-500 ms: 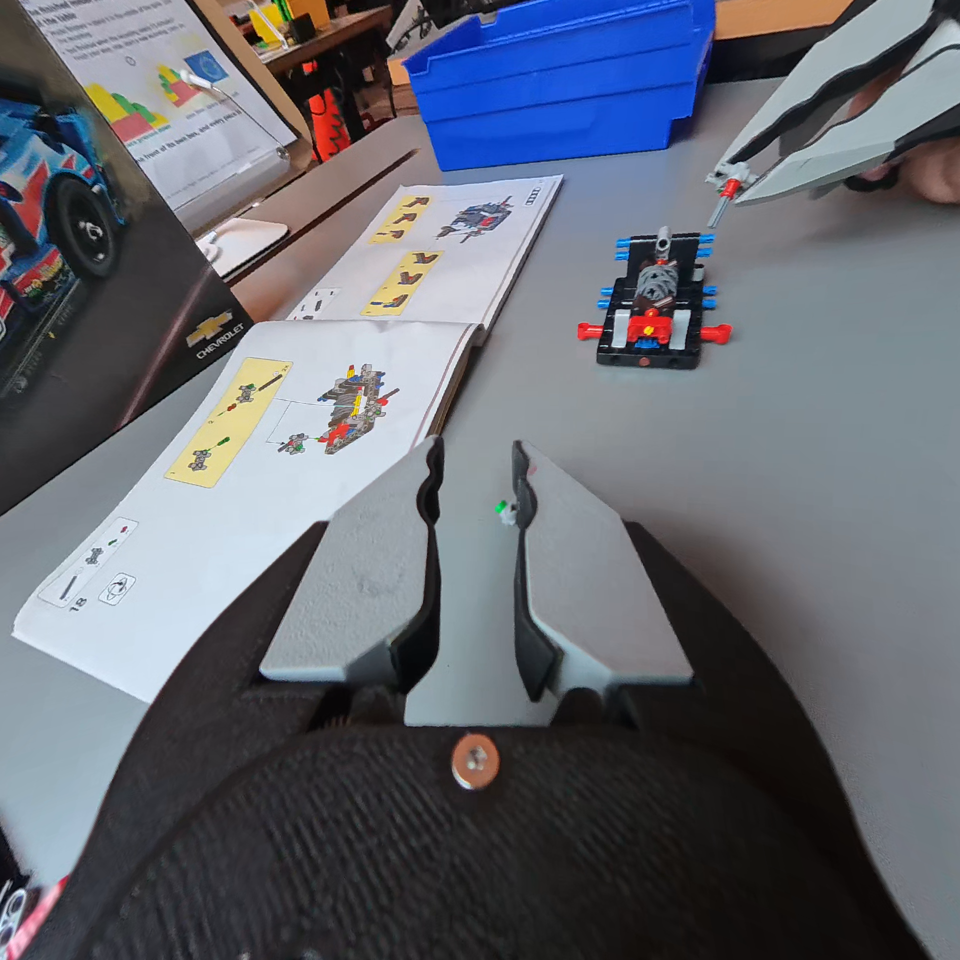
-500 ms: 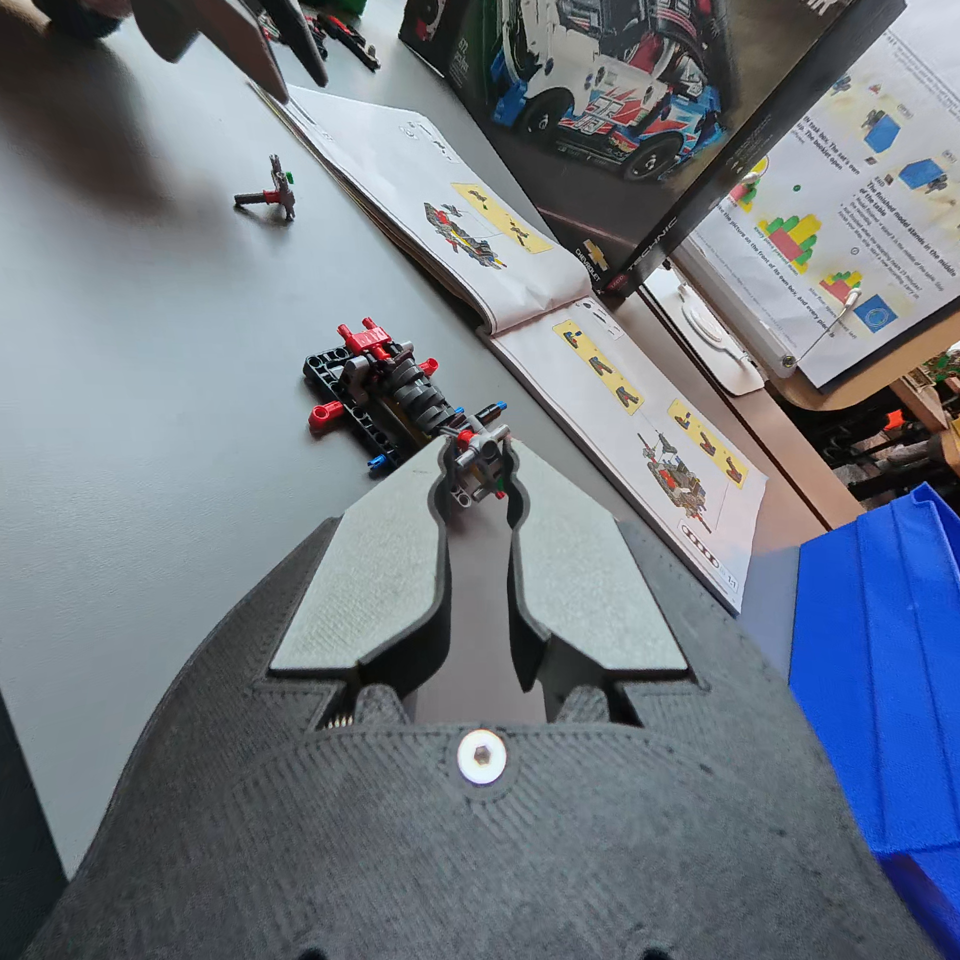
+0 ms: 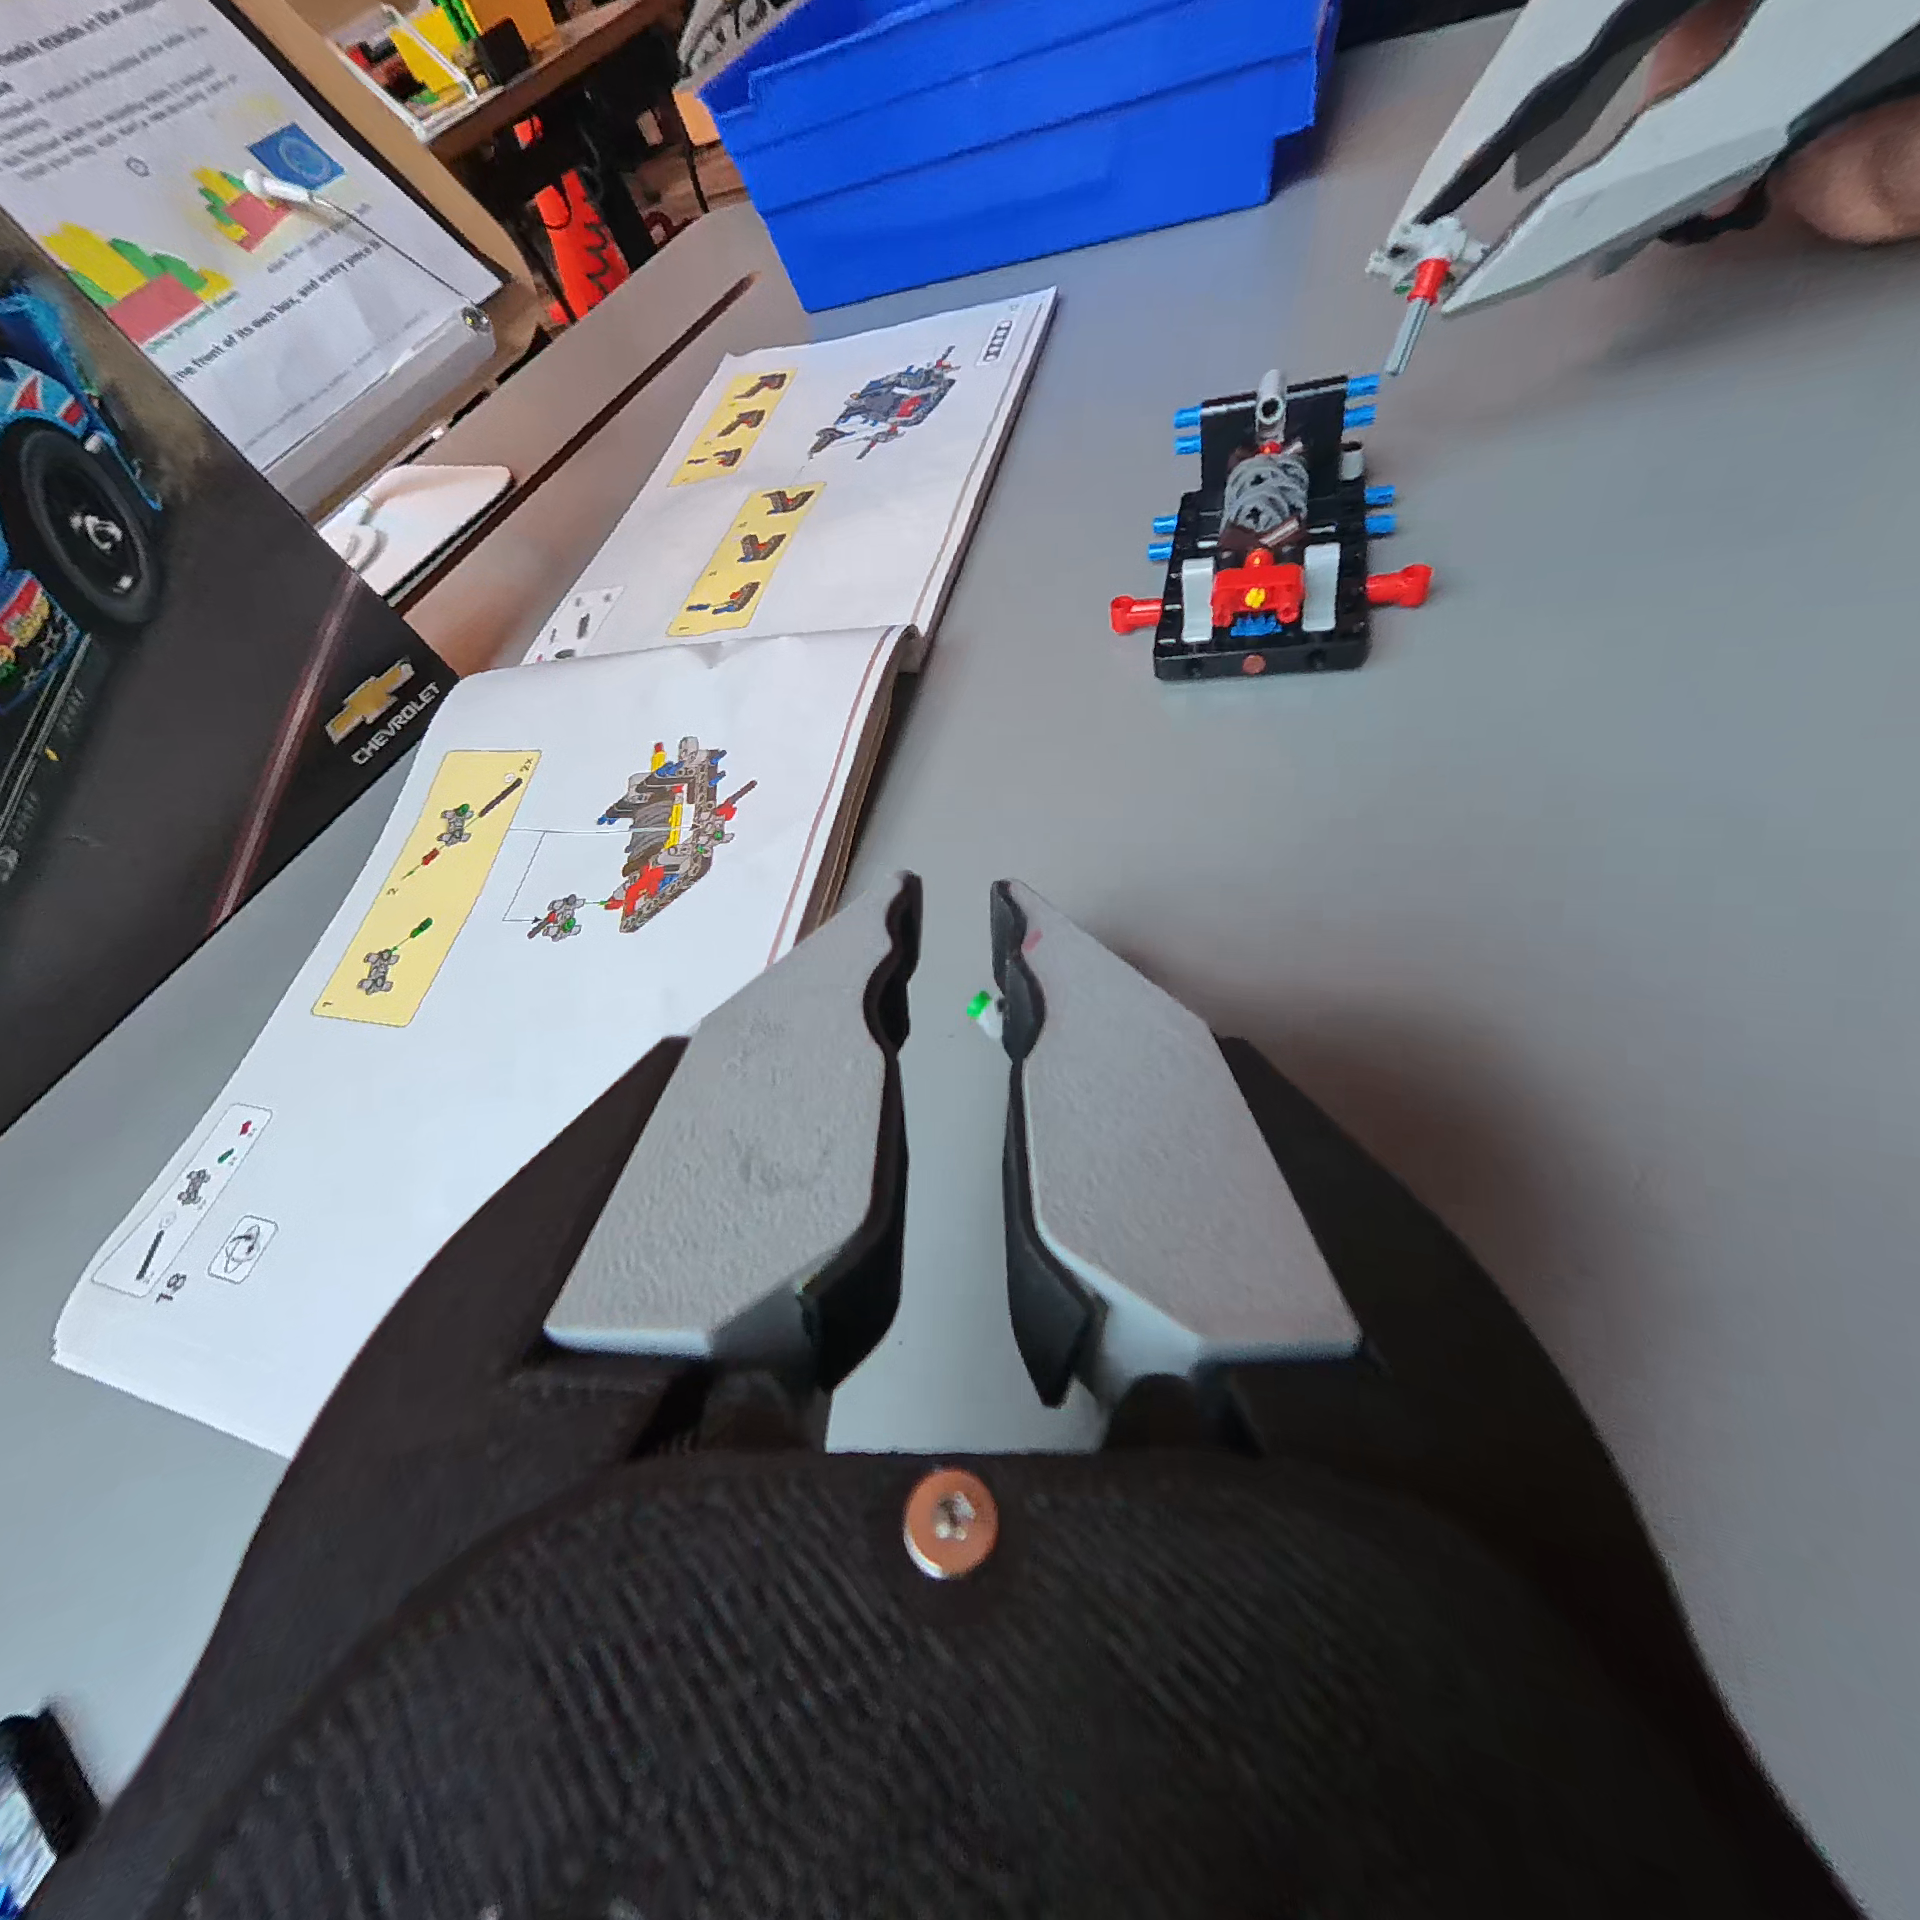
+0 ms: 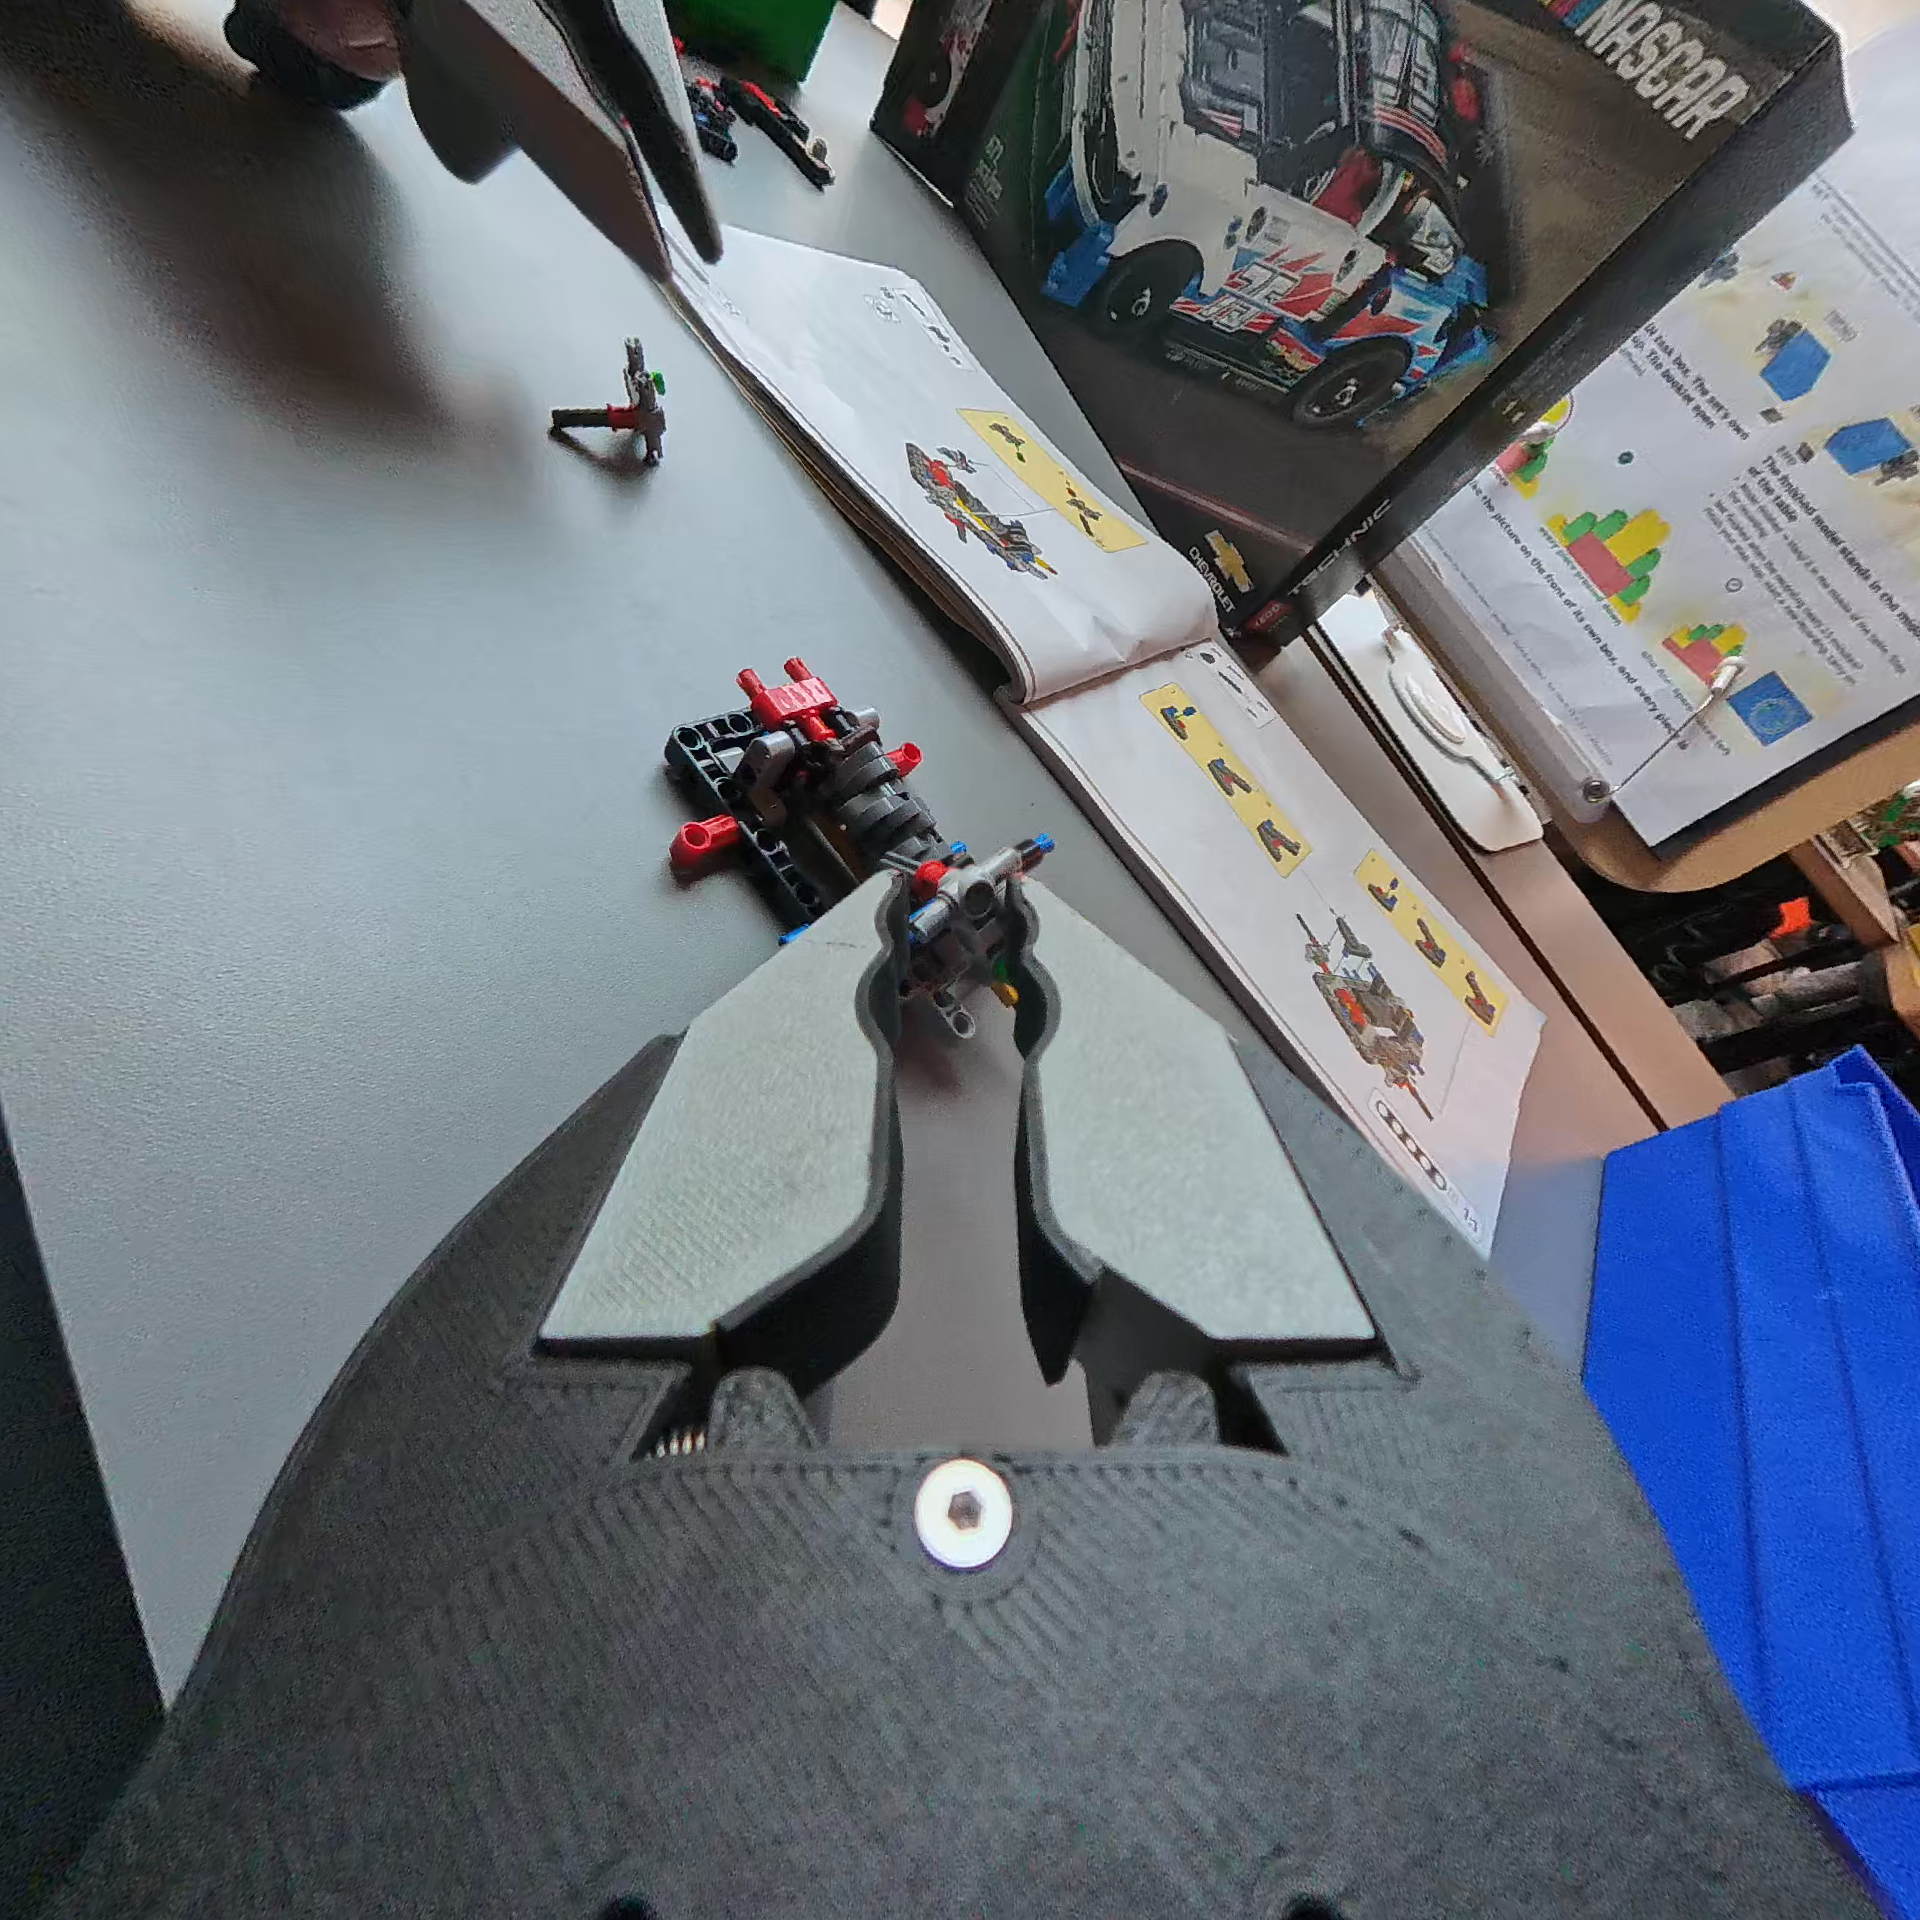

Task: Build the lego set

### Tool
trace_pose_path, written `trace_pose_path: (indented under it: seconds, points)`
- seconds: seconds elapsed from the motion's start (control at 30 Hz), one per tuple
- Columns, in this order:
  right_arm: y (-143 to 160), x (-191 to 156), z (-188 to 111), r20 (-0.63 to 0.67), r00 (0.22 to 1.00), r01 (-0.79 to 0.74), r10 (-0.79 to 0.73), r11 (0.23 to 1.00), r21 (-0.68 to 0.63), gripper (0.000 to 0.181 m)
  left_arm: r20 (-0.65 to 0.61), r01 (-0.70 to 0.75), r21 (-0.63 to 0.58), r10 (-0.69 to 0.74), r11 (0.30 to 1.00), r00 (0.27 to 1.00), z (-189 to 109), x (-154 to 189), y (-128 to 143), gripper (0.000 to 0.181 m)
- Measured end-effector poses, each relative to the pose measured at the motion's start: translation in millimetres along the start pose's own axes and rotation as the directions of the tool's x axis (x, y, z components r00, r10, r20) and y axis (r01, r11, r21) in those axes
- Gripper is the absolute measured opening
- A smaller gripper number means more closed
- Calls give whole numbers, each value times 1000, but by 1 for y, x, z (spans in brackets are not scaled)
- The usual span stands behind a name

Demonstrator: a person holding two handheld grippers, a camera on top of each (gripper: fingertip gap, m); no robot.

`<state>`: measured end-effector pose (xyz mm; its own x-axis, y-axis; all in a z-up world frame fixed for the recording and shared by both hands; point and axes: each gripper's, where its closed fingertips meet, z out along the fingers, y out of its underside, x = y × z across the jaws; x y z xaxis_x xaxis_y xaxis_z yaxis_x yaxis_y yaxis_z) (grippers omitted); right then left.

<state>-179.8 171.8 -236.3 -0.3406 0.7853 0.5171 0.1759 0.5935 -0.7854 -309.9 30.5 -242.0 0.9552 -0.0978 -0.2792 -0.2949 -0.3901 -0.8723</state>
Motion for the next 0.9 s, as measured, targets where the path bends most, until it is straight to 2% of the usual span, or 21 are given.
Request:
trace_pose_path:
  seconds: [0.1, 0.17, 0.23, 0.33, 0.43, 0.5, 0.6, 0.67, 0.8, 0.9]
  points:
    - [-5, -2, -3, -10, 1000, 28, -28, 999, 18, 15, -37, 14, -5, -14, 1000, 999, 6, 21, -11, 14]
    - [-16, -4, -9, -23, 999, 43, -42, 997, 65, 15, -118, 10, -42, -15, 999, 993, 11, 47, -24, 24]
    - [-27, -8, -15, -36, 997, 69, -66, 993, 91, 14, -159, -2, -64, -8, 998, 987, 17, 70, -36, 26]
    - [-46, -20, -22, -44, 988, 150, -146, 980, 127, 15, -309, 41, -35, -50, 999, 950, 26, 113, -60, 26]
    - [-61, -37, -25, -16, 980, 199, -199, 966, 165, 15, -426, 101, -23, -101, 995, 899, 31, 136, -79, 28]
    - [-69, -50, -27, 15, 972, 228, -235, 955, 190, 15, -482, 129, -34, -129, 991, 866, 32, 144, -88, 37]
    - [-78, -68, -29, 56, 952, 282, -301, 933, 221, 15, -518, 106, 5, -88, 994, 851, 32, 148, -92, 29]
    - [-79, -78, -29, 75, 938, 315, -339, 921, 229, 15, -631, 120, 15, -83, 993, 772, 22, 165, -93, 19]
    - [-80, -91, -29, 99, 918, 352, -385, 903, 246, 15, -691, 138, 25, -83, 990, 718, 15, 171, -87, 2]
    - [-82, -93, -28, 113, 919, 339, -378, 904, 261, 15, -712, 133, 32, -71, 991, 699, 12, 172, -85, 2]
